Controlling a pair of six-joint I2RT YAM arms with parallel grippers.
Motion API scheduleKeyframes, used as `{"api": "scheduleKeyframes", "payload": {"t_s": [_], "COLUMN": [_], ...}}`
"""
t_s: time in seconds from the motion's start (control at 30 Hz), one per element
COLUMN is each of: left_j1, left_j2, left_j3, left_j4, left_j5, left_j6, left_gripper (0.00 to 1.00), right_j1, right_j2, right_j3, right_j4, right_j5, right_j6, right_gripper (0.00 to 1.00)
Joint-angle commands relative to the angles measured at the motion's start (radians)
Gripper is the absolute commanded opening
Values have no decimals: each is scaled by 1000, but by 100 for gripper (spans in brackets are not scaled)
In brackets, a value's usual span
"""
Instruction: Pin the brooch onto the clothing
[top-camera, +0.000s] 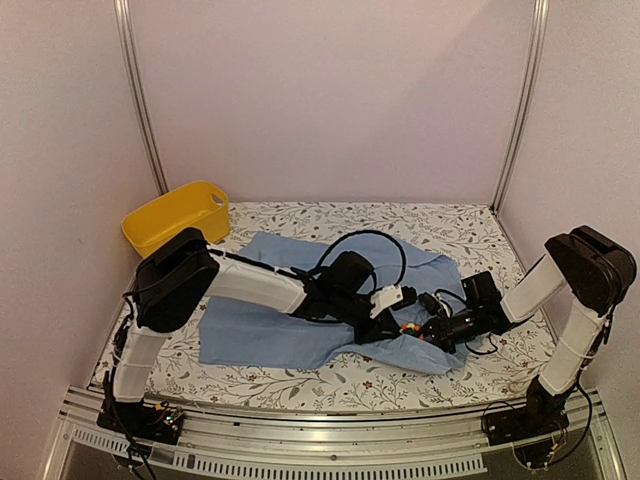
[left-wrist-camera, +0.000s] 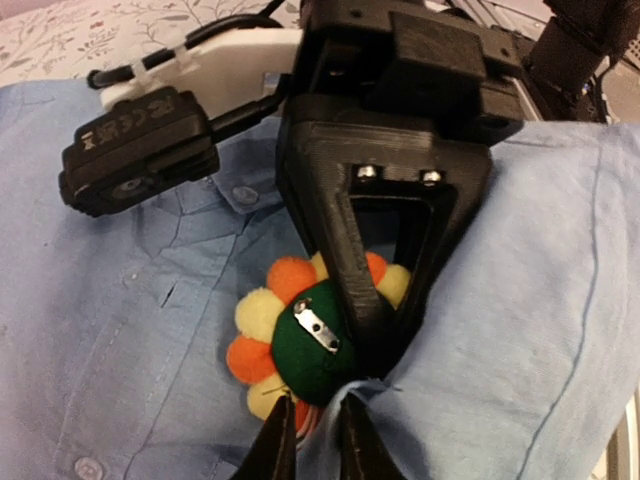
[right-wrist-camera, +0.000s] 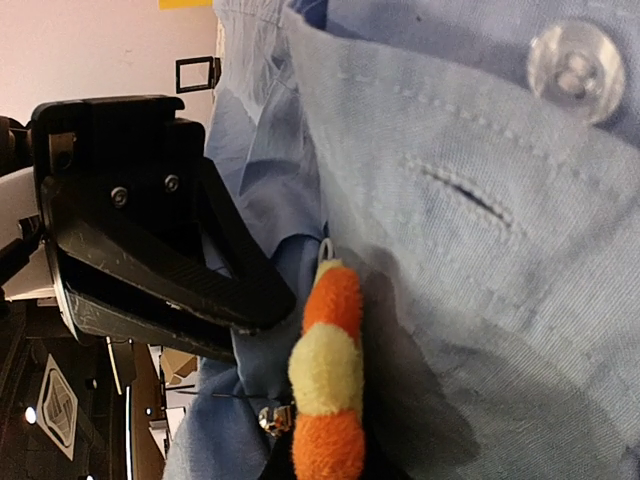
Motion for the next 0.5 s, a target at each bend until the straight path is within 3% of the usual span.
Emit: {"api": "scheduleKeyframes", "payload": {"t_s": [0.0,0.07,0.23,0.33,0.47], "left_j1": [-1,-9,-10,-14,-19], "left_j2": [8,3,-14,-13,-14], "left_j3": [47,58,42,33,26], "left_j4": [-96,-153,-148,-136,-123], "left_j5": [-14,-30,-38,-37,-8], "left_j6": [84,109,86,78,97], "left_gripper": [24,31,35,47,56], "right_j1": [12,12,13,13,13], "right_j2": [14,33,72,75,76], "right_j3": [-13,-20,-22,-21,-27], "right_j4": [10,16,54,62,66], "right_j5": [-32,-31,-40,-40,-36], "right_j6": [60,62,83,88,87], "right_gripper": [0,0,0,0,0]}}
